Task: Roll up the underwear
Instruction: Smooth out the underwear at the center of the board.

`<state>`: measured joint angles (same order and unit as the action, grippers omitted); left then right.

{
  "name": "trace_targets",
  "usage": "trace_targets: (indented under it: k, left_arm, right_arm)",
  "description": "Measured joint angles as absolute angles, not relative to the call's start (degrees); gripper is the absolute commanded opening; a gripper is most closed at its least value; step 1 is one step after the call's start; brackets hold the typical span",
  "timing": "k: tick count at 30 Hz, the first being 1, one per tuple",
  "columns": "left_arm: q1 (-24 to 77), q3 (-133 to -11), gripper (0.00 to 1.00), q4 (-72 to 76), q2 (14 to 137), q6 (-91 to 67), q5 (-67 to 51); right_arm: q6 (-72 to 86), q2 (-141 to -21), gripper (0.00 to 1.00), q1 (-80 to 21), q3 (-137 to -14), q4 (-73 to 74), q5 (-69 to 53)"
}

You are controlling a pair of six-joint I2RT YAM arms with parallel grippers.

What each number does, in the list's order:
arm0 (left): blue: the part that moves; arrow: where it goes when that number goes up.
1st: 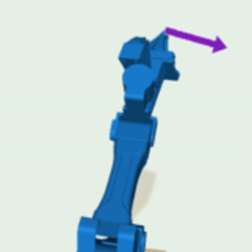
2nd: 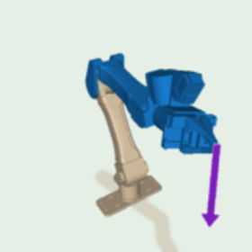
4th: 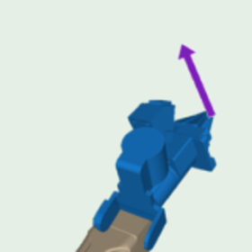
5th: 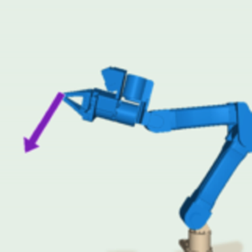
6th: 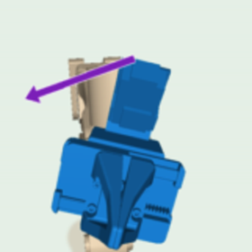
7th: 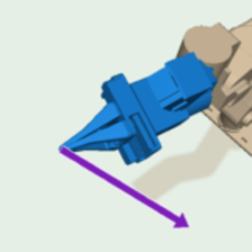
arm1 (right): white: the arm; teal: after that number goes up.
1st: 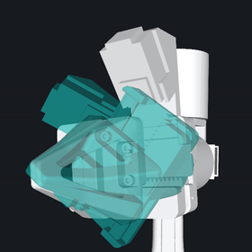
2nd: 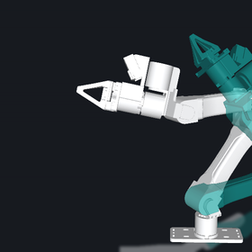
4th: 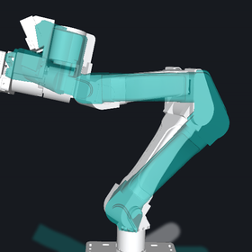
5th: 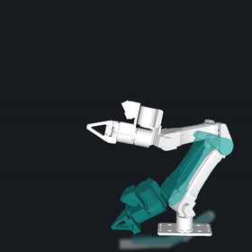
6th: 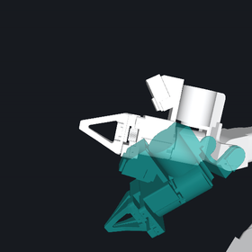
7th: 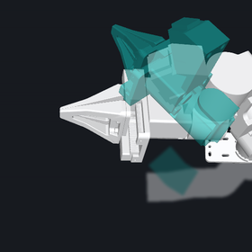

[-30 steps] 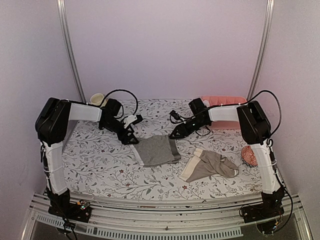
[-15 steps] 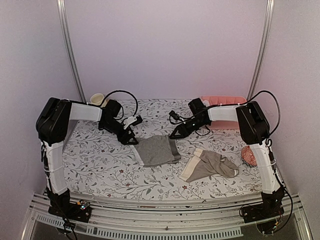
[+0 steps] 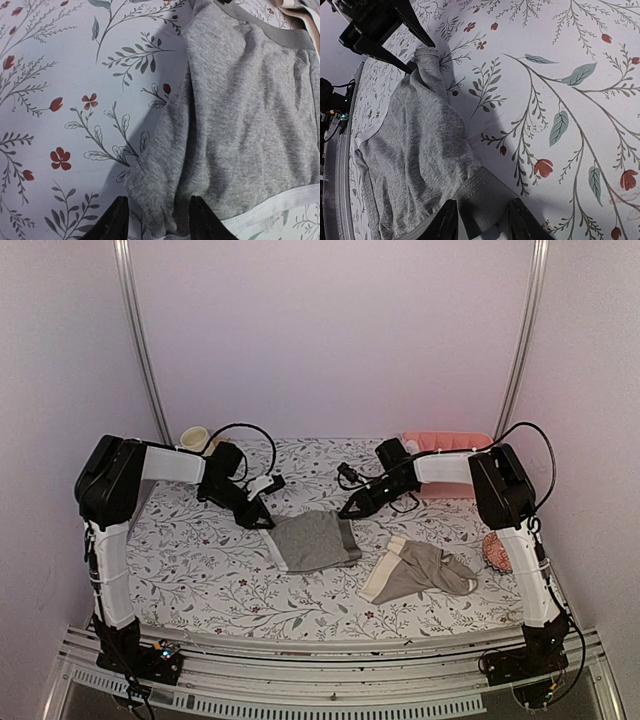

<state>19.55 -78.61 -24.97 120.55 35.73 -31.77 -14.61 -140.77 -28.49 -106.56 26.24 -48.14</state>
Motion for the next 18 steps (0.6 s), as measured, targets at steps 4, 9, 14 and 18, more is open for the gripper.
trace_targets:
  k: [4,9,14,18]
  left_arm:
    - [19.5,-78.6,0.36,-24.9,120.6,35.6,-31.8]
    - [19.4,-78.6,0.26,-25.0,120.6,35.5,-31.7]
    - [19.3,-78.6,0.16,-24.9,120.6,35.4,-31.6]
    - [19.3,-78.6,0.05,-24.8,120.6,35.0,-30.9]
  right_arm:
    - [-14.5,-141.1,0.18,-28.4,-107.3,26.4,-48.6]
    - [-14.4,-141.1,0.04,-28.4,-107.6,26.6,-49.5]
    - [-14.4,-141.1,0.03,-28.4,-107.6,26.6,-49.8]
    - [-13.9,-141.0,0.02,-28.1,-106.3,25.1,-49.8]
